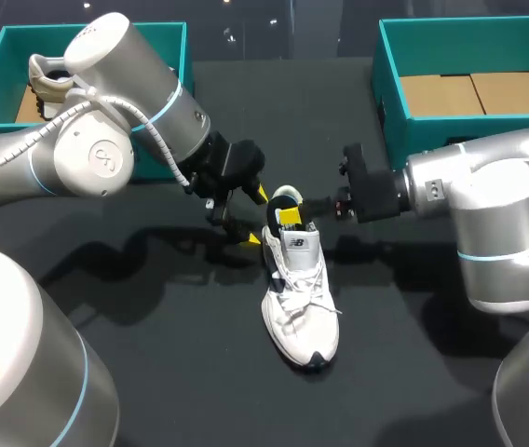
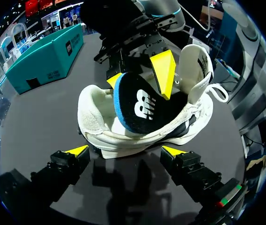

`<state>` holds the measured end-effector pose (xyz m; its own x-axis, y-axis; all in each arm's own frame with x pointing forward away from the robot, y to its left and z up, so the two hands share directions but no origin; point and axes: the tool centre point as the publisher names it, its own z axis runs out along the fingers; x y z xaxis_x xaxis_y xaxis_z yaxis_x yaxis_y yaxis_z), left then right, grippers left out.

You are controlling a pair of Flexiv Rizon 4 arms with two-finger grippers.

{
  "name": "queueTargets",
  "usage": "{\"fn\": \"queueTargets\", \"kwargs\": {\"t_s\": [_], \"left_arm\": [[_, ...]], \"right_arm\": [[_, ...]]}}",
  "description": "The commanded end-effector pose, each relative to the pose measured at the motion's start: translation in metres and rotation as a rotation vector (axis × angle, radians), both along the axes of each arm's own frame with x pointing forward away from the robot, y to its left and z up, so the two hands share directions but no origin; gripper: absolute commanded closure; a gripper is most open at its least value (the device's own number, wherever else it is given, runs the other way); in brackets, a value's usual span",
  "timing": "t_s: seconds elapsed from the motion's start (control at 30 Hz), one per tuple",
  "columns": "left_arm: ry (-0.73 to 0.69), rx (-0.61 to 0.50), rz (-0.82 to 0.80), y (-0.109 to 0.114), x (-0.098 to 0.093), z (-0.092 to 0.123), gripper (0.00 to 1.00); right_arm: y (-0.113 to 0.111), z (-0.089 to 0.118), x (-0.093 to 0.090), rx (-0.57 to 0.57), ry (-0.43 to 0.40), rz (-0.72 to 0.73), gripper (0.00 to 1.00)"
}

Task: Take the shoe out of the shoebox, open the shoe tongue, remove and reinsert the insole, then place the shoe into the shoebox

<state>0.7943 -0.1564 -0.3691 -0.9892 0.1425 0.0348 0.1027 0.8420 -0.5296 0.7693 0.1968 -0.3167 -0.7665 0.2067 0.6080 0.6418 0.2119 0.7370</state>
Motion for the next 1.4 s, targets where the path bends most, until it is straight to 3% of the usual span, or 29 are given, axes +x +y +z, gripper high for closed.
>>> {"fn": "queueTargets", "kwargs": {"t_s": [0.03, 0.07, 0.23, 0.43, 0.63, 0.7, 0.9, 1.4], "left_arm": [[0.000, 0.002, 0.000, -0.001, 0.000, -0.001, 0.00], [0.000, 0.002, 0.000, -0.001, 0.000, -0.001, 0.00], [0.000, 0.002, 0.000, -0.001, 0.000, -0.001, 0.00], [0.000, 0.002, 0.000, -0.001, 0.000, -0.001, 0.00], [0.000, 0.002, 0.000, -0.001, 0.000, -0.001, 0.00], [0.000, 0.002, 0.000, -0.001, 0.000, -0.001, 0.00], [0.001, -0.002, -0.009, 0.000, -0.001, 0.002, 0.00], [-0.034, 0.011, -0.062, 0.016, -0.011, 0.031, 0.00]], "right_arm": [[0.002, 0.003, 0.011, -0.013, 0.006, 0.012, 0.87], [0.001, 0.001, 0.013, -0.015, 0.010, 0.012, 1.00], [-0.002, -0.015, 0.015, -0.034, 0.054, -0.002, 1.00], [-0.007, -0.030, -0.002, -0.041, 0.111, -0.018, 1.00], [-0.007, -0.016, -0.011, -0.064, 0.067, -0.026, 1.00], [-0.006, -0.009, -0.011, -0.066, 0.043, -0.023, 0.71], [-0.011, 0.001, -0.005, -0.081, 0.012, -0.025, 0.67], [-0.043, -0.008, 0.014, -0.135, 0.061, -0.074, 0.63]]}}
